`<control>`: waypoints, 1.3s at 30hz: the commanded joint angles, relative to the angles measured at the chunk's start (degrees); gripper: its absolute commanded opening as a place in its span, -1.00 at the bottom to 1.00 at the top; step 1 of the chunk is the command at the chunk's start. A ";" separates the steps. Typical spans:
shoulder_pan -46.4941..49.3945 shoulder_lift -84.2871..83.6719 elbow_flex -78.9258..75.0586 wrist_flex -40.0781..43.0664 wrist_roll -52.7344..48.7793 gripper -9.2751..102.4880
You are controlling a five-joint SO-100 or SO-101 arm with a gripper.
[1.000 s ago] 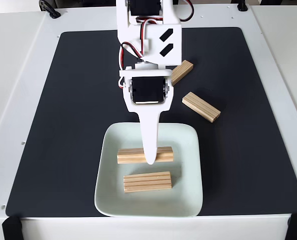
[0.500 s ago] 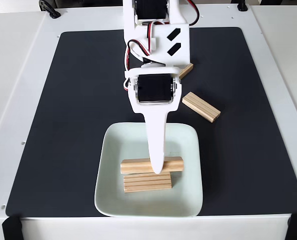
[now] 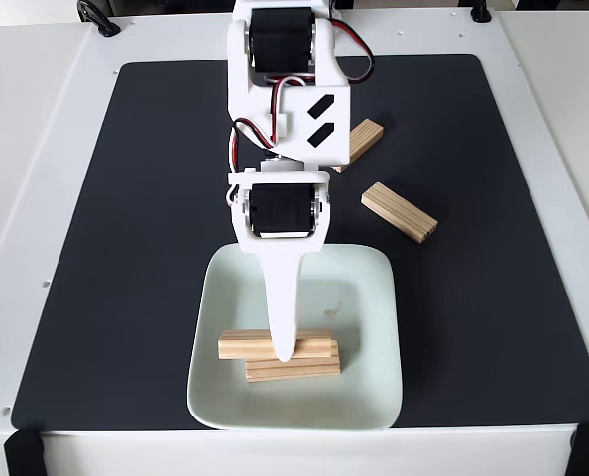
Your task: Pick up the wooden block and place them on the plate.
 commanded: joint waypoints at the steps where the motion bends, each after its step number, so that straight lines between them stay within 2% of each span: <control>1: 0.70 1.32 -2.72 -1.14 -0.26 -0.83; 4: 0.53 1.32 -2.55 -1.14 -0.26 -0.73; 7: 0.44 1.41 -2.29 -0.70 -0.35 -0.43; 10: 0.26 1.49 -2.37 -0.53 -0.44 -0.23; 18: 0.18 2.29 -2.55 -0.35 -0.44 -0.20; 23: 0.35 9.58 1.14 -0.26 0.26 -0.20; 27: 0.26 20.74 9.05 2.99 0.44 -0.30; 30: -0.09 30.41 19.07 6.33 -0.18 -0.52; 34: -0.35 43.86 36.12 6.86 -0.35 -0.87; 36: -1.05 50.45 45.53 6.86 -0.44 -0.81; 39: -1.67 60.47 59.94 6.59 -1.41 -0.85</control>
